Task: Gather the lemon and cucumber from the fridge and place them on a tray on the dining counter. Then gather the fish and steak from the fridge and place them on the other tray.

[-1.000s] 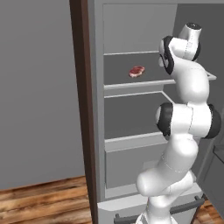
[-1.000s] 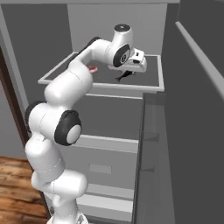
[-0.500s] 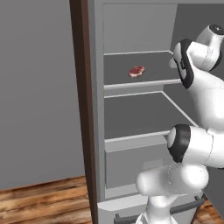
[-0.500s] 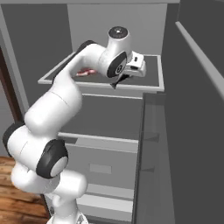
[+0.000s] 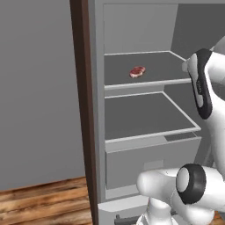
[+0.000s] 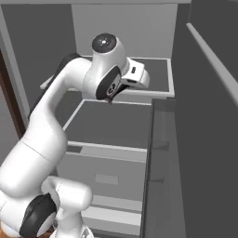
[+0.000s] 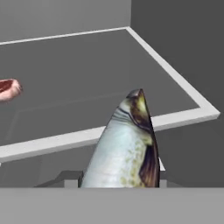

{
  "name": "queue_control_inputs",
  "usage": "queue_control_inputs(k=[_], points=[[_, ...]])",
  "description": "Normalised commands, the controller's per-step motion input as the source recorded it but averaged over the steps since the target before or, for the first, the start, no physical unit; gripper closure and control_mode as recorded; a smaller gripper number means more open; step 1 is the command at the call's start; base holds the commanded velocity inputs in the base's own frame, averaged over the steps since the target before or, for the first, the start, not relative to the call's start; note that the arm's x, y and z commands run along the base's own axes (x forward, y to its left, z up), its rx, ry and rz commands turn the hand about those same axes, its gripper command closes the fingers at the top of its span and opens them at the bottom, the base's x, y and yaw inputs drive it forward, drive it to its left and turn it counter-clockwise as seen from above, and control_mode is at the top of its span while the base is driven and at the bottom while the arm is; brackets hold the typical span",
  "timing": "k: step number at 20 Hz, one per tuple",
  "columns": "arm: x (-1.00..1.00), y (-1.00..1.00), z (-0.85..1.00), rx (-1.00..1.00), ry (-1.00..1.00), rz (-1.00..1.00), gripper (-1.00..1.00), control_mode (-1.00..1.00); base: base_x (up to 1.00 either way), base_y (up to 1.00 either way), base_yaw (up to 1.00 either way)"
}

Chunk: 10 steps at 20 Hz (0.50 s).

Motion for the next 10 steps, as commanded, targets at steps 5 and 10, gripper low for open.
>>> queue_control_inputs(k=[5, 10], points=[[-0.91, 0.15, 0.35, 0.02, 0.01, -0.04, 1.00, -1.00, 0.00, 0.00, 0.00], [-0.82, 0.31, 0.08, 0.00, 0.09, -0.02, 1.00, -1.00, 0.00, 0.00, 0.00]])
